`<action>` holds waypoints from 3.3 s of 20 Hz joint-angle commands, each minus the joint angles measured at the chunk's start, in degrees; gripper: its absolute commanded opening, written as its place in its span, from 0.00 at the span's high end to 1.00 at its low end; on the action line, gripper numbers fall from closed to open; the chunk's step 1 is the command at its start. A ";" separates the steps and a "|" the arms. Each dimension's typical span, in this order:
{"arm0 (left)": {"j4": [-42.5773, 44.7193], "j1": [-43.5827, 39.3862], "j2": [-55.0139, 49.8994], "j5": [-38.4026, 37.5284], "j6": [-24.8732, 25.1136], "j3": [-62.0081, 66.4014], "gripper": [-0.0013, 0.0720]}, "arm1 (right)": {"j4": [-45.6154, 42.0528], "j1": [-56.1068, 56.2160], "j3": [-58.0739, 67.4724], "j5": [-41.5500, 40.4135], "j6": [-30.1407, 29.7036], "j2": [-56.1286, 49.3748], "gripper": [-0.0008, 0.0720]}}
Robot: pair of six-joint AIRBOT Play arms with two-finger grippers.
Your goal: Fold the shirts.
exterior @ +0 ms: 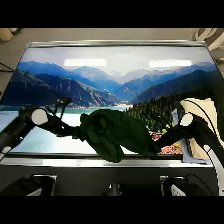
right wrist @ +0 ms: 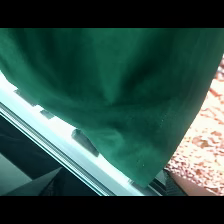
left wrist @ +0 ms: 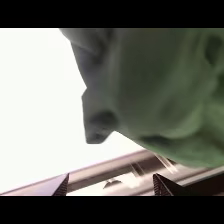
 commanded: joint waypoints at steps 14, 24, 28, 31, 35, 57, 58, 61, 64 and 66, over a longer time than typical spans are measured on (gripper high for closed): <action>-11.74 -17.27 -12.15 26.91 -5.11 -8.68 0.87 | -1.62 0.04 -0.07 -1.60 -0.20 -6.12 0.04; -10.27 -17.44 -9.46 23.78 4.04 -2.27 0.95 | 8.20 0.04 0.72 -4.52 -4.28 -12.74 0.95; 8.20 -17.38 -4.26 11.58 7.87 12.09 0.95 | 7.78 0.04 11.87 -2.45 -7.72 -4.11 0.96; 21.31 -16.39 2.86 5.57 8.79 32.41 0.95 | 4.52 0.04 31.28 -4.15 -8.52 7.23 0.96; 34.18 -11.69 9.55 5.33 1.01 62.58 0.95 | -13.07 0.04 57.00 -22.14 -3.23 23.10 0.96; 47.36 -1.46 5.92 -1.44 -7.76 28.22 0.95 | -16.94 0.04 46.27 4.42 3.65 -0.22 0.96; 44.09 -0.26 3.96 2.56 -9.75 23.67 0.95 | -15.91 0.04 43.87 -0.37 5.46 -3.74 0.96; 27.93 4.94 -5.29 9.77 -10.75 18.67 0.95 | -11.87 0.04 42.93 -11.56 10.01 -12.85 0.96; 17.40 10.49 -14.05 12.68 -9.92 21.64 0.95 | -5.51 0.04 42.93 -17.40 10.82 -17.42 0.96; 15.13 13.77 -17.94 13.29 -9.94 25.05 0.94 | -3.85 0.04 42.93 -18.45 10.84 -19.15 0.96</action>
